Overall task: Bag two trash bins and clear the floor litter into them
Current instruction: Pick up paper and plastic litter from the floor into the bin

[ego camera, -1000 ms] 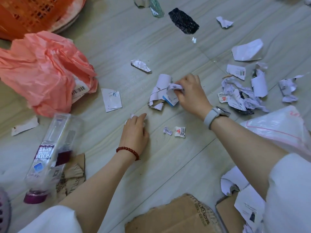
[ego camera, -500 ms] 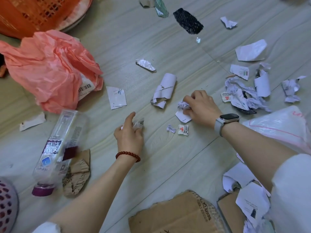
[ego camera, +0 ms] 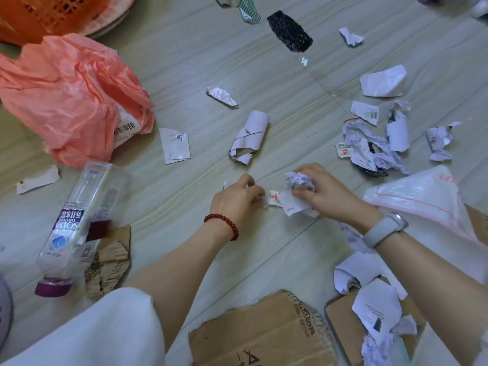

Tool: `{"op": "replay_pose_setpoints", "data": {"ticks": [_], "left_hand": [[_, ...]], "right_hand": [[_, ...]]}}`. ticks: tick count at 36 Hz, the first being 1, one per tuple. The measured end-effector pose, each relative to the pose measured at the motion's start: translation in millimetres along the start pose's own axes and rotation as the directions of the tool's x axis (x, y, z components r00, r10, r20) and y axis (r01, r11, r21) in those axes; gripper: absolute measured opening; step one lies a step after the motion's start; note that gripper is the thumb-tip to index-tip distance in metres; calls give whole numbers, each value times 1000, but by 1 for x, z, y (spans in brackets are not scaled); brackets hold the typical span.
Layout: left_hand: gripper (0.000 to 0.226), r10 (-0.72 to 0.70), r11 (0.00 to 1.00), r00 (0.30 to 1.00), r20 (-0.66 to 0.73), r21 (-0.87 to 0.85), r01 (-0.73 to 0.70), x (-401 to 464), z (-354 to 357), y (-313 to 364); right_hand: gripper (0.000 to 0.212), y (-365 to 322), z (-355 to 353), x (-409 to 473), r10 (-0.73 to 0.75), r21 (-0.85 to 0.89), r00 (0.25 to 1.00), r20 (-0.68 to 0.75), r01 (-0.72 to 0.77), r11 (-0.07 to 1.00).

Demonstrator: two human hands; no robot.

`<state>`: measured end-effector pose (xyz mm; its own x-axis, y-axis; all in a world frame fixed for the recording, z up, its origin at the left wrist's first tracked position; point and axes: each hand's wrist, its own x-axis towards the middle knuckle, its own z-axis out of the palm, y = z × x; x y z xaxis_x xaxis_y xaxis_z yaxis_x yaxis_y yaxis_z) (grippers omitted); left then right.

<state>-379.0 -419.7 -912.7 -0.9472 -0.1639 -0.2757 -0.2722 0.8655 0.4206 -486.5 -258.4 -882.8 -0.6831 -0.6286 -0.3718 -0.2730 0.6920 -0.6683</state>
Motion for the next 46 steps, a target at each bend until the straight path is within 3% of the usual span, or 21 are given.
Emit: {"op": "replay_pose_setpoints", "data": {"ticks": [6,10,14,16,19,21,24,27,32,37,40,43,46], "left_hand": [[15,-46,996,989,-143,-85,34,-20,5,-21],[9,-280,930,949,-142,-286,232,-34,-3,-35],[15,-474,773,869,-144,-541,332,-42,-13,-50],[17,-513,712,845,-148,-624,322,-46,-20,-54],[13,-531,656,833,-156,-698,288,-48,-25,-60],[10,-528,634,836,-151,-725,269,-49,-28,-65],[24,-502,654,845,-182,-719,234,-53,-30,-72],[33,-504,697,834,-226,-677,238,-56,-33,-80],[21,-559,716,795,-236,-621,320,-52,-45,-92],[15,-600,750,760,-249,-506,426,-29,-55,-100],[26,-548,819,792,-270,-366,442,-6,-56,-103],[46,-526,844,817,-236,-264,466,14,-56,-106],[63,-563,823,795,-225,-243,513,26,-57,-105]], "right_hand": [[23,-2,46,-3,-181,-276,980,78,196,941],[16,-7,67,-10,-207,-416,976,66,215,884],[17,-15,72,-11,-158,-497,986,58,166,852],[13,-20,72,-9,-154,-441,987,38,154,884],[2,-37,66,1,-108,-115,990,-90,98,989],[5,-52,57,18,-33,87,969,-243,56,995],[7,-71,44,54,124,294,912,-391,-4,956],[15,-86,39,95,272,420,872,-407,-86,904],[37,-96,47,123,410,215,864,-292,-359,908],[48,-98,63,106,328,137,903,-277,-300,944],[60,-91,68,91,343,107,911,-229,-327,939],[49,-82,79,74,368,59,911,-185,-364,930],[38,-78,86,62,362,-2,915,-177,-368,930]]}}
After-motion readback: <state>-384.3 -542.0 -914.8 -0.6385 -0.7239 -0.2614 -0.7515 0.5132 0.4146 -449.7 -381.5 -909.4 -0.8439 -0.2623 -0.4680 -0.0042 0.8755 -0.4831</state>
